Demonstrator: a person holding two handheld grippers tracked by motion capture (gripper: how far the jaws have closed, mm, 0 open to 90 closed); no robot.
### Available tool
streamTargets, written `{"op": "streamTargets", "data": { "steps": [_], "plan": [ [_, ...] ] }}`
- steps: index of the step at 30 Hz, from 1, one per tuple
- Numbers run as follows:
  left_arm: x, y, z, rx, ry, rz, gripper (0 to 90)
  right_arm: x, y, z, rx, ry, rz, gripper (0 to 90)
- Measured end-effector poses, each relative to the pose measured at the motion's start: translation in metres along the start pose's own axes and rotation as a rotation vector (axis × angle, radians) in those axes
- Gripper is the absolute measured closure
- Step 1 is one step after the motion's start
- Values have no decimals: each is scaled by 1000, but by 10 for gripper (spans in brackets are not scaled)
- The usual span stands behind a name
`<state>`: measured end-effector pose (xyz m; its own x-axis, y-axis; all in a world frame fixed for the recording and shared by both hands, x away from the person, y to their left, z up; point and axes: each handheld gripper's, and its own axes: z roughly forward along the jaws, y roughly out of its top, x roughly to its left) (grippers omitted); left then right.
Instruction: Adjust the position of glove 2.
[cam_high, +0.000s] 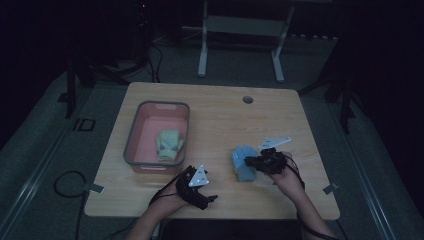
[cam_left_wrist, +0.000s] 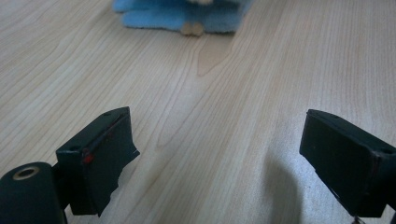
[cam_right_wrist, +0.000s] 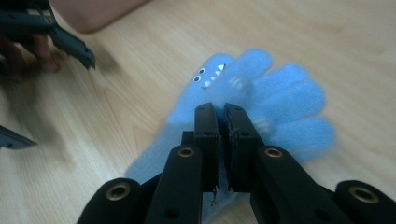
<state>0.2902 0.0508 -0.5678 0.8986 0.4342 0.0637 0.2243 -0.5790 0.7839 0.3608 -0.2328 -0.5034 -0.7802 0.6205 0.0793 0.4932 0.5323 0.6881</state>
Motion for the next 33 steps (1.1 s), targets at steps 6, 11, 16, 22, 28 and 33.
{"op": "streamTargets", "data": {
  "steps": [6, 11, 16, 22, 28, 33],
  "plan": [
    [0, 0, 0, 8, -11, 3, 103, -9, -9, 16, 42, -6, 31, 843],
    [0, 0, 0, 6, -8, 5, 103, -14, -13, 23, 49, -10, 50, 832],
    [0, 1, 0, 4, -7, 3, 103, -14, -14, 26, 56, -9, 66, 805],
    [0, 1, 0, 3, -7, -2, 103, -11, -15, 29, 57, -22, 80, 750],
    [-1, 1, 0, -2, 1, 19, 103, -7, -14, 23, 40, -22, 59, 590],
    [-4, 4, 2, 3, 8, 39, 102, -5, -11, 10, -4, -25, 51, 436]
  ]
}}
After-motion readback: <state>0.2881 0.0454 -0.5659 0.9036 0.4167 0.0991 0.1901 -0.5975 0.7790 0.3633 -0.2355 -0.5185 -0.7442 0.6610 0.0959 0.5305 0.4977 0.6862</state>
